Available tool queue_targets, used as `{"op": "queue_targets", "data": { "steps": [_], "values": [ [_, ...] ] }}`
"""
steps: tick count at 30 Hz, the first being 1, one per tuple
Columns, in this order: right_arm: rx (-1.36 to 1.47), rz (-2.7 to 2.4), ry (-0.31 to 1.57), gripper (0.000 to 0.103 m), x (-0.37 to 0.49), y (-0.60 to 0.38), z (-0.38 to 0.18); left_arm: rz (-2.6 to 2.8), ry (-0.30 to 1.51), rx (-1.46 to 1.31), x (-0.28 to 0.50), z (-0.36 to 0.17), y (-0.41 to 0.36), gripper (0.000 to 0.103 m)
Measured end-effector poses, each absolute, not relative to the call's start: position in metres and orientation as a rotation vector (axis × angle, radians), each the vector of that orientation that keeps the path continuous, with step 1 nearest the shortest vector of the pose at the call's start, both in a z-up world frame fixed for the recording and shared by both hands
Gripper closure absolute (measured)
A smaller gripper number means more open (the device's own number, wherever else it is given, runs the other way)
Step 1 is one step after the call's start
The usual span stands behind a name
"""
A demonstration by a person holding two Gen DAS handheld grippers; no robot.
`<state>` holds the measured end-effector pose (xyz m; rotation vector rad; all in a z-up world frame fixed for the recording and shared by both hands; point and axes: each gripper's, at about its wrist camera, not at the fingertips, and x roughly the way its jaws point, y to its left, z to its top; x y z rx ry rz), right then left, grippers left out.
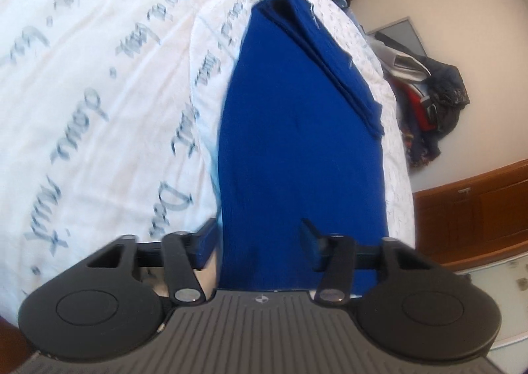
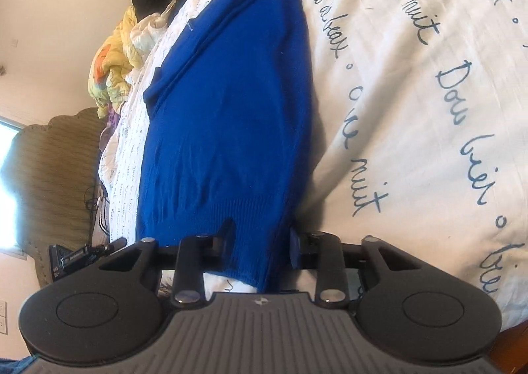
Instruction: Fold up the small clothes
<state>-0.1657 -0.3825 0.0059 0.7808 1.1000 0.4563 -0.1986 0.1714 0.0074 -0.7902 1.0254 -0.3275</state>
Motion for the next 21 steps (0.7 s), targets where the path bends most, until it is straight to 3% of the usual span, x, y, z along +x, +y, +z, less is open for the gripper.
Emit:
{"op": "queue_targets", "data": {
  "steps": [1,2,4,6,7,8,10,12,15,21],
  "values": [
    [0.784,0.461,1.099,0.065,-0.165,-0.383,0.005,-0.341,1.012,-0.806,-0.196,0.006,0.173,0.023],
    [0.803,0.471,1.092,0.061,-0.164,-0.384,0.003,-0.369,1.005,-0.834,-0.19,0.001,0.172,0.015],
    [0.869,0.498,1.072,0.044,-0.157,-0.384,-0.005,-0.408,0.991,-0.853,-0.183,-0.003,0.168,0.014],
    [0.93,0.51,1.057,0.042,-0.153,-0.385,-0.013,-0.42,0.995,-0.852,-0.177,-0.006,0.162,0.021],
    [0.952,0.515,1.053,0.042,-0.153,-0.386,-0.016,-0.417,1.009,-0.85,-0.175,-0.007,0.161,0.042],
    [0.96,0.522,1.051,0.043,-0.154,-0.387,-0.018,-0.407,1.043,-0.837,-0.173,-0.01,0.16,0.073],
    [0.923,0.483,1.084,0.079,-0.157,-0.392,-0.02,-0.384,1.09,-0.841,-0.173,-0.017,0.161,0.094],
    [0.928,0.464,1.106,0.091,-0.161,-0.399,-0.024,-0.397,1.107,-0.865,-0.176,-0.02,0.166,0.094],
    [0.924,0.462,1.111,0.093,-0.164,-0.4,-0.025,-0.44,1.152,-0.876,-0.178,-0.023,0.166,0.087],
    [0.894,0.462,1.087,0.098,-0.161,-0.395,-0.013,-0.438,1.132,-0.752,-0.174,0.0,0.153,0.096]
  ]
}}
